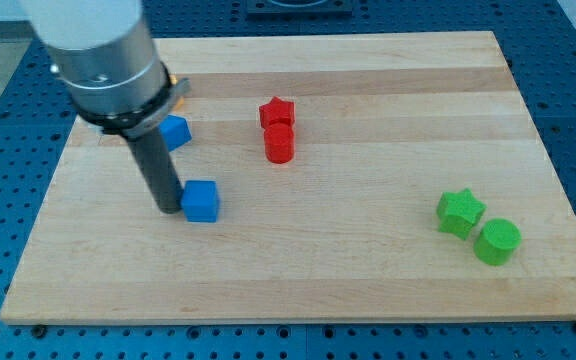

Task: Push the blue cube into the green star

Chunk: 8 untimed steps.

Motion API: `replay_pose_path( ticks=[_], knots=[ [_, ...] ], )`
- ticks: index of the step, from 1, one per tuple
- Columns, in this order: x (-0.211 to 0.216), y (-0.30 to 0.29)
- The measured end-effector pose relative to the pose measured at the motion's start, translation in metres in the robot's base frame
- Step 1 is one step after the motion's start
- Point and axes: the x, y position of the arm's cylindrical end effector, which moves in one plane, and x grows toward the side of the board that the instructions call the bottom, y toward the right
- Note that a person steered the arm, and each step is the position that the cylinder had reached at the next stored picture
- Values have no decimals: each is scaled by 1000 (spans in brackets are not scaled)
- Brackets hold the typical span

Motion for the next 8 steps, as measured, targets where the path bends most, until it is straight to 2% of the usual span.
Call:
replay_pose_path(
  ticks=[6,7,8],
  knots=[
    [0,283],
    [1,289],
    [-8,262]
  ],
)
